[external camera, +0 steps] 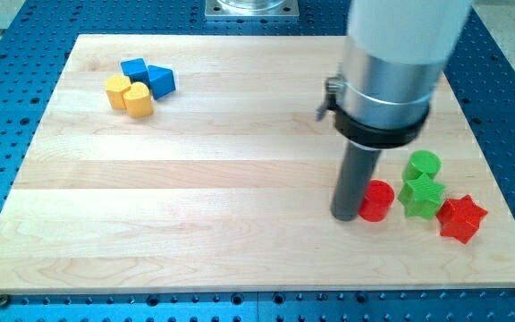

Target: Push the blue blocks to the top side of the board

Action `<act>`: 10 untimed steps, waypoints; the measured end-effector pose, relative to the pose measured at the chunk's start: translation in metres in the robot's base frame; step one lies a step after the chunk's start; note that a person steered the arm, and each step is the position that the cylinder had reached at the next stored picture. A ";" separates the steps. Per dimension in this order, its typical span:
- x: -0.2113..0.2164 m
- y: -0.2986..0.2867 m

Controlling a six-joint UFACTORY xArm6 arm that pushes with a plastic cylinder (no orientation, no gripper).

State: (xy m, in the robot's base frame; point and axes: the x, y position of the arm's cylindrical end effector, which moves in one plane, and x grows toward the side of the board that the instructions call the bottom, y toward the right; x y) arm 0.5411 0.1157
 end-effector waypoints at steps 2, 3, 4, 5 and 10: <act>0.009 -0.121; -0.025 -0.217; -0.100 -0.242; -0.164 -0.302; -0.253 -0.324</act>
State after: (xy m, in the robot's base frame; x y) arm 0.2882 -0.2087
